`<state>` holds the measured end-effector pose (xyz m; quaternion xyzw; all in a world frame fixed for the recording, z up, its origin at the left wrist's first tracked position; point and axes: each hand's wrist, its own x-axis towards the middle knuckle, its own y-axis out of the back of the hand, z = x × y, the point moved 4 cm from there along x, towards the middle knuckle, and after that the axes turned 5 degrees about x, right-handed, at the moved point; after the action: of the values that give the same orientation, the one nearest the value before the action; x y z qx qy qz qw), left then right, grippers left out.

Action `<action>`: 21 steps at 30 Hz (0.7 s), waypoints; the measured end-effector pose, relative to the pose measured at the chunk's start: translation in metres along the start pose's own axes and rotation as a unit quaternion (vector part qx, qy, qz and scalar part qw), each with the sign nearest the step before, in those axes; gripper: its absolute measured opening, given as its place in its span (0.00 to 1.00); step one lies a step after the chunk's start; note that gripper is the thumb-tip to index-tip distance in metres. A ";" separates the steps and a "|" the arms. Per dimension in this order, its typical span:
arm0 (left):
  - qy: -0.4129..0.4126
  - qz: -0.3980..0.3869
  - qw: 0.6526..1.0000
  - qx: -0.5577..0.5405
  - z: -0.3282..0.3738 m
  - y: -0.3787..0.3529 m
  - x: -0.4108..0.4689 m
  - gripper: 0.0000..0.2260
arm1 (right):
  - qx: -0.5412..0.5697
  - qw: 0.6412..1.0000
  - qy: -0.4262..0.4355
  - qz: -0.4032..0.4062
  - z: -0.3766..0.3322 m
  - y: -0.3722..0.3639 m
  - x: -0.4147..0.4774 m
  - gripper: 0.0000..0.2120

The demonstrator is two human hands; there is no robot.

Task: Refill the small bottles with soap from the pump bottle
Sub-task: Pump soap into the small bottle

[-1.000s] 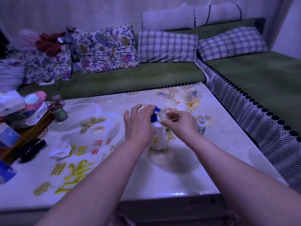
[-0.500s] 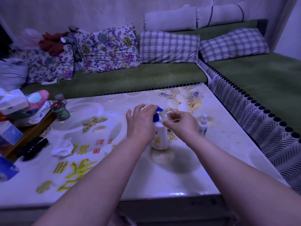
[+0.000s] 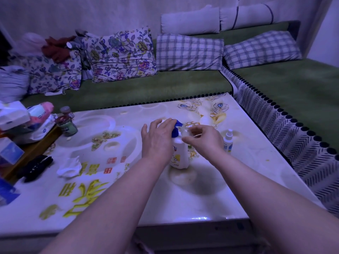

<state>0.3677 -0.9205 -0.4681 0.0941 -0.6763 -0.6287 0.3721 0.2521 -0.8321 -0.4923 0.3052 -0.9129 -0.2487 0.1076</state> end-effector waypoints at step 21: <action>0.016 -0.019 0.999 -0.037 0.002 -0.001 -0.002 0.33 | 0.011 1.000 -0.003 -0.004 0.000 0.001 0.002 0.10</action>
<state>0.3672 -0.9182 -0.4699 0.1034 -0.6447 -0.6584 0.3744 0.2498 -0.8326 -0.4912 0.3090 -0.9147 -0.2401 0.1008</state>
